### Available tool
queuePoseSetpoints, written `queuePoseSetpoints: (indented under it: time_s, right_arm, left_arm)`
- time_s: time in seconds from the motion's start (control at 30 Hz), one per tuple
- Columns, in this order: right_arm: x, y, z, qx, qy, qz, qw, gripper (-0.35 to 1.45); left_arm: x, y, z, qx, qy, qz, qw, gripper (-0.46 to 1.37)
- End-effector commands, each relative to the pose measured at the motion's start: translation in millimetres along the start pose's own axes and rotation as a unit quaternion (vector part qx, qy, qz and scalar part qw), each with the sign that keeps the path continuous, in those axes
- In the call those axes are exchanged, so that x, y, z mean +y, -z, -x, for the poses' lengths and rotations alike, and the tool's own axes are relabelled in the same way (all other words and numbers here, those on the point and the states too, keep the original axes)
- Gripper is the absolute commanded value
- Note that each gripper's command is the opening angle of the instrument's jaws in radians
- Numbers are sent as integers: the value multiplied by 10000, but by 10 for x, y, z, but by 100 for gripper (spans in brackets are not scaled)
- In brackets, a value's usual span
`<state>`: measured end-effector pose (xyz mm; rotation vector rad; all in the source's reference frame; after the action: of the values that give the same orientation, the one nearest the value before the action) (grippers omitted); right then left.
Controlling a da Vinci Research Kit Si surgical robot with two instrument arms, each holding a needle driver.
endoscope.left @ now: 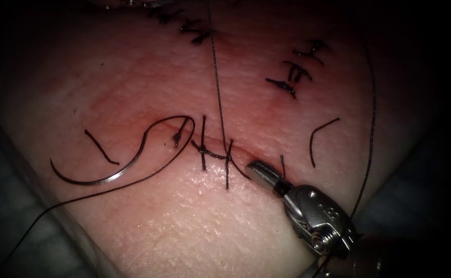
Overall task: Wound Closure
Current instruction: Adjust the short suture end with the right tool
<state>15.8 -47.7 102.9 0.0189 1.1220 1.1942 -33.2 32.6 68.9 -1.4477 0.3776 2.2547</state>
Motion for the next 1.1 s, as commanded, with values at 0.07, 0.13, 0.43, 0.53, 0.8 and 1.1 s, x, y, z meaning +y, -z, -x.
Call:
queuePoseSetpoints:
  time_s: [0.07, 0.13, 0.43, 0.53, 0.8, 1.1]
  right_arm:
    - [0, 1, -1, -1, -33, 29, 10000, -35]
    - [0, 1, -3, -11, 19, 29, 10000, -35]
    - [7, 5, -9, -38, 124, 54, 9999, 57]
    - [13, 7, -13, -52, 178, 62, 9998, 58]
    - [31, 6, -23, -230, 251, 95, 9994, -35]
    - [34, -12, -38, -492, 193, 49, 9986, -35]
  left_arm:
    - [0, 1, -1, 2, 0, 36, 10000, -35]
    - [0, 1, -3, 2, 3, 40, 10000, -35]
    - [2, 8, -14, 43, 15, 141, 9999, -35]
    - [3, 15, -27, 68, 89, 223, 9997, -35]
    - [10, 31, -71, 163, 138, 488, 9986, -35]
    - [28, 42, -89, 225, 104, 579, 9980, -35]
